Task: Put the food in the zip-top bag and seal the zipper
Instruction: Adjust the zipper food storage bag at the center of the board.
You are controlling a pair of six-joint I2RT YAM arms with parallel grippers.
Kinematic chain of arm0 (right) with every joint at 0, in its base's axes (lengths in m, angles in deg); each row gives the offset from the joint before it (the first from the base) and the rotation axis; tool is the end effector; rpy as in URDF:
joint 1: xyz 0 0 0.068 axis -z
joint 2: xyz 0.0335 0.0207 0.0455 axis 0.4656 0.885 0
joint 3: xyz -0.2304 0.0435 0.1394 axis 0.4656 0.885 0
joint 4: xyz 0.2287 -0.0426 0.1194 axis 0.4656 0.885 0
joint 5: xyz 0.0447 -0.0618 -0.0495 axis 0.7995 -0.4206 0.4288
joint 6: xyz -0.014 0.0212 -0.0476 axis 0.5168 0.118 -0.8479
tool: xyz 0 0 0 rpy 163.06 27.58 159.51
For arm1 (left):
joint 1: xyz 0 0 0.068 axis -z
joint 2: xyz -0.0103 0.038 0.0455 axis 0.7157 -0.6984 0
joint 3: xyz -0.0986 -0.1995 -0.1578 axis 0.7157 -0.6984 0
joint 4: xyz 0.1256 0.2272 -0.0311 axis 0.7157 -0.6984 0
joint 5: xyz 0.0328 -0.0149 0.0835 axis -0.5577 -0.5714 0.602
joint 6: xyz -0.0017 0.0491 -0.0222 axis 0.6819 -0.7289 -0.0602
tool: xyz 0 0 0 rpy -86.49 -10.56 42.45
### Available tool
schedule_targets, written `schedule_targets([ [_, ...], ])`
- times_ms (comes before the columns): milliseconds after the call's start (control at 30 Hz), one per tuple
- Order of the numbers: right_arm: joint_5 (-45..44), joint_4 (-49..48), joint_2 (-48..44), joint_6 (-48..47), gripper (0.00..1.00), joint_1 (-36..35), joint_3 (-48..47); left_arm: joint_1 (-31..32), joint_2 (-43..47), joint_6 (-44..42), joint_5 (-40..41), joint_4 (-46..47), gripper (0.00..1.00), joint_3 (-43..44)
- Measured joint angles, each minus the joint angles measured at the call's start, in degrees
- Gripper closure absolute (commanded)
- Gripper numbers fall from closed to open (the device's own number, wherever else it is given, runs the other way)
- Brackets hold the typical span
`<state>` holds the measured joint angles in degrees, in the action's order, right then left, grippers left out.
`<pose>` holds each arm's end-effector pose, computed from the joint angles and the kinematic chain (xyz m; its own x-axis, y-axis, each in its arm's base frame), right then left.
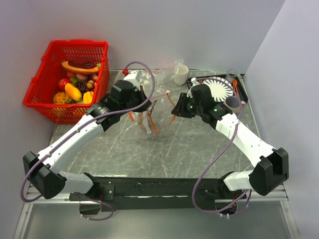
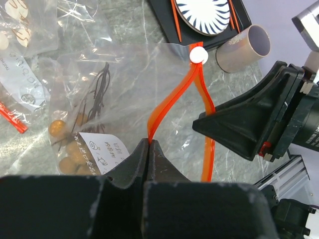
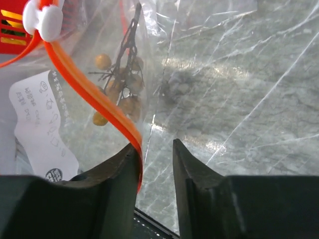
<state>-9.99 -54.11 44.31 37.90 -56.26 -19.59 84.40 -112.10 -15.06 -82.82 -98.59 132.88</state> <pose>0.2588 0.1477 0.3224 -0.7419 0.1746 -0.6473 -0.2500 0.8238 0.5087 0.2337 -0.1849 0.3827 -0.5935 -0.2143 -0.7758 0.3197 0.8218 -0.4716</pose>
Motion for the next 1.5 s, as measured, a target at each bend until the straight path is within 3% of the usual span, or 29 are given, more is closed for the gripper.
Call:
schedule_targets([
  [67, 0.39, -0.22, -0.26, 0.11, 0.57, 0.0, 0.83, 0.0, -0.02, 0.0, 0.0, 0.28, 0.99, -0.13],
  [133, 0.85, -0.68, -0.44, 0.17, 0.69, 0.0, 1.11, 0.0, 0.0, 0.0, 0.02, 0.46, 0.99, -0.13],
  [167, 1.25, -1.2, -0.57, 0.22, 0.71, 0.0, 1.31, 0.0, -0.02, 0.0, 0.02, 0.57, 0.99, -0.13],
  [333, 3.19, -1.86, -0.96, 0.87, 0.71, -0.09, 1.79, 0.0, -0.02, 0.0, 1.05, 0.55, 0.99, -0.44],
  [400, 4.11, -1.86, -0.96, 1.05, 0.59, -0.46, 1.79, 0.0, 0.0, 0.0, 1.55, 0.5, 0.99, -0.59],
  [500, 4.94, -2.01, -1.01, 1.36, 0.52, -0.87, 1.9, 0.0, -0.02, 0.0, 2.01, 0.63, 0.99, -0.9],
  [667, 6.1, -3.17, -1.6, 1.81, 0.47, -1.27, 3.52, 0.0, 0.0, 0.04, 3.19, 1.84, 0.99, -2.14],
  [900, 7.52, -4.22, -1.6, 2.73, 0.67, -1.62, 4.15, 0.0, 0.0, 0.22, 6.08, 2.34, 0.99, -2.27],
  [1033, 7.93, -4.48, -1.6, 3.45, 0.68, -2.23, 4.15, 0.0, 0.0, 0.5, 7.06, 2.89, 0.99, -2.67],
  [1267, 8.02, -4.48, -1.6, 3.56, 0.81, -3.39, 4.15, 0.0, 0.0, 1.07, 7.87, 3.08, 0.99, -3.13],
  [1367, 8.02, -4.48, -1.6, 3.34, 1.0, -3.41, 4.15, 0.0, 0.46, 1.09, 7.91, 3.74, 0.99, -4.11],
  [1500, 8.04, -4.46, -1.57, 2.82, 1.0, -3.41, 4.15, 0.0, 0.96, 1.11, 8.0, 4.04, 0.99, -4.72],
])
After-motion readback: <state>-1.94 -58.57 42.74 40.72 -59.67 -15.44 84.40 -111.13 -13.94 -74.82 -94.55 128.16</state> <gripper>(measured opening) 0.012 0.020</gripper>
